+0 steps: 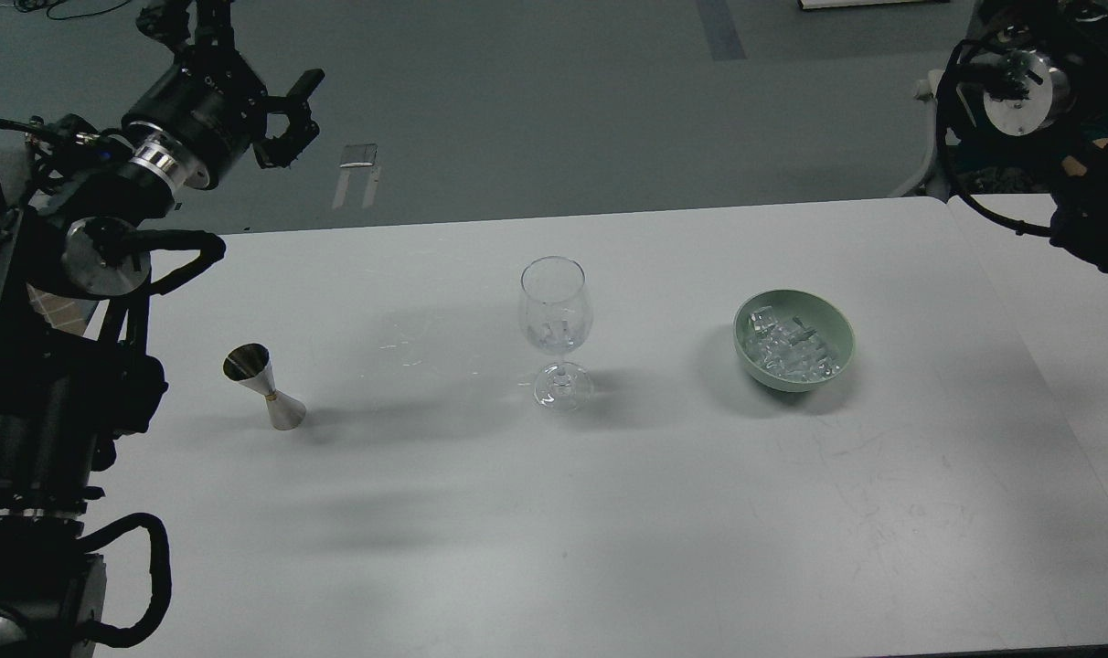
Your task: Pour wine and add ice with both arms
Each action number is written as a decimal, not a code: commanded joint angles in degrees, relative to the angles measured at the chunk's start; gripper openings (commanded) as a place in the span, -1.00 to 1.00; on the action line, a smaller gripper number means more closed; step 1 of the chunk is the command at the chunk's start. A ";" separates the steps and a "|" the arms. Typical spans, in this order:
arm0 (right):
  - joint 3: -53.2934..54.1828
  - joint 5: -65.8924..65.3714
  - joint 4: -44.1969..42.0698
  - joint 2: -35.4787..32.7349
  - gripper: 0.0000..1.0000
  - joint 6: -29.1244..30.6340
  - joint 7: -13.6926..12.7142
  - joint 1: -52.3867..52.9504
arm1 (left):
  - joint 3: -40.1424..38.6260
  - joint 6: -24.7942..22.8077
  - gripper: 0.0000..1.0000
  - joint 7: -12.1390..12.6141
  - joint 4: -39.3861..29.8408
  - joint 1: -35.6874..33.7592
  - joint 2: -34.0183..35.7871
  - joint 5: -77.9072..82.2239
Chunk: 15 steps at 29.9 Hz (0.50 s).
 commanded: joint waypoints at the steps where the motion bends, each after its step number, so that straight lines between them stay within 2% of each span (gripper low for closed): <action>1: 0.67 0.23 0.02 0.34 1.00 -0.11 -0.02 -1.17 | -0.07 1.25 0.97 -0.98 0.75 -1.34 -0.56 -0.22; 5: 0.76 0.32 0.19 1.04 1.00 0.85 0.06 -2.48 | 0.01 -5.50 0.97 -9.66 5.48 -2.65 -0.74 -0.66; 6: 1.11 0.50 0.19 1.13 1.00 1.47 0.07 -2.49 | -0.07 -6.04 0.97 -10.82 6.97 -3.18 -0.91 -0.74; 10: 2.69 2.77 -0.07 1.22 1.00 2.09 0.15 -2.57 | 0.01 -6.22 0.97 -11.53 10.32 -4.67 -2.05 -0.48; 15: 3.83 6.30 -0.60 2.10 1.00 2.44 0.15 -3.01 | 2.20 -4.12 0.97 -12.67 19.28 -9.85 -3.72 0.04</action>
